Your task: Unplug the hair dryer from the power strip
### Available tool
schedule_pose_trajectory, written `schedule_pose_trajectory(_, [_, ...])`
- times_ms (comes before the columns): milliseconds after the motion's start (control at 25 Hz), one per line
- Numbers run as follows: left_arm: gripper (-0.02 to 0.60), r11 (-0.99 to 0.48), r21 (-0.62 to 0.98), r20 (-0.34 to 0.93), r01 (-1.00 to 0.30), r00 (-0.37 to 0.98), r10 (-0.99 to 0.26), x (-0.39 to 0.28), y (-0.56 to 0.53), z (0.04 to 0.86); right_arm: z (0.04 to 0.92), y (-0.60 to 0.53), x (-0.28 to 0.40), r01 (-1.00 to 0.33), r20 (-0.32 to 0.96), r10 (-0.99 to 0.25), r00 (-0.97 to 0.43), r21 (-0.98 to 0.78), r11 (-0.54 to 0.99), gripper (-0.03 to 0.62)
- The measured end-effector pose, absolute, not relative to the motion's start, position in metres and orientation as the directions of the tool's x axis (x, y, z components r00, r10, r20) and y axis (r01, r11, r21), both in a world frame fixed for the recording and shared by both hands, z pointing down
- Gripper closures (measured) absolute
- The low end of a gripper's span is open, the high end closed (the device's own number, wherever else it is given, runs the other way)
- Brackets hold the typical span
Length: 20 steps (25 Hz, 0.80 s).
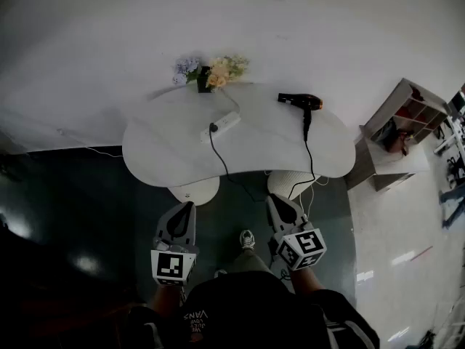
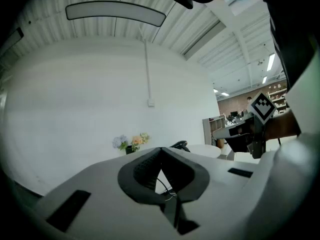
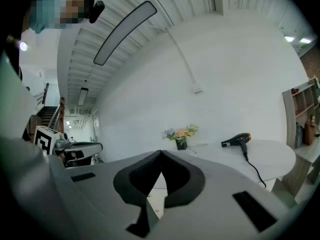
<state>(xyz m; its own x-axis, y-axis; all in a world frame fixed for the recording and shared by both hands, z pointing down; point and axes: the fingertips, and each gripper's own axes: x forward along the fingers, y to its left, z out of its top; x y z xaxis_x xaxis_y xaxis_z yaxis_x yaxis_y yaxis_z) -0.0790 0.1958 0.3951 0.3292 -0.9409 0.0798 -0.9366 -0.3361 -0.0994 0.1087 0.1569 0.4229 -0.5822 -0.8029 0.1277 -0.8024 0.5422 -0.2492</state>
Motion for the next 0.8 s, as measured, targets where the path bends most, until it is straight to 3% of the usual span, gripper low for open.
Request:
schedule_pose_trajectory(440, [0.563,-0.337,-0.094,0.074,-0.937,0.331,-0.941,-0.073,0.174,0.401,0.419,0.133,0.101,-0.765,0.075,-0.774,-0.628,-0.243,0.597,0.545])
schedule_pose_trajectory(480, [0.561,-0.333,-0.093,0.07,-0.938,0.327,-0.942,-0.073,0.169,0.402,0.422,0.129,0.101,-0.764,0.08,-0.773,-0.629,-0.245,0.597,0.539])
schedule_pose_trajectory(560, [0.557,-0.327,-0.084,0.068,-0.941,0.322,-0.944,-0.074,0.16,0.404,0.428,0.119,0.101,-0.765,0.093,-0.772,-0.629,-0.25,0.594,0.449])
schedule_pose_trajectory(800, [0.511,-0.303,-0.077,0.106,-0.95,0.294,-0.95,-0.076,0.126,0.414,0.438,0.083,0.102,-0.754,0.124,-0.756,-0.643,-0.275,0.596,0.436])
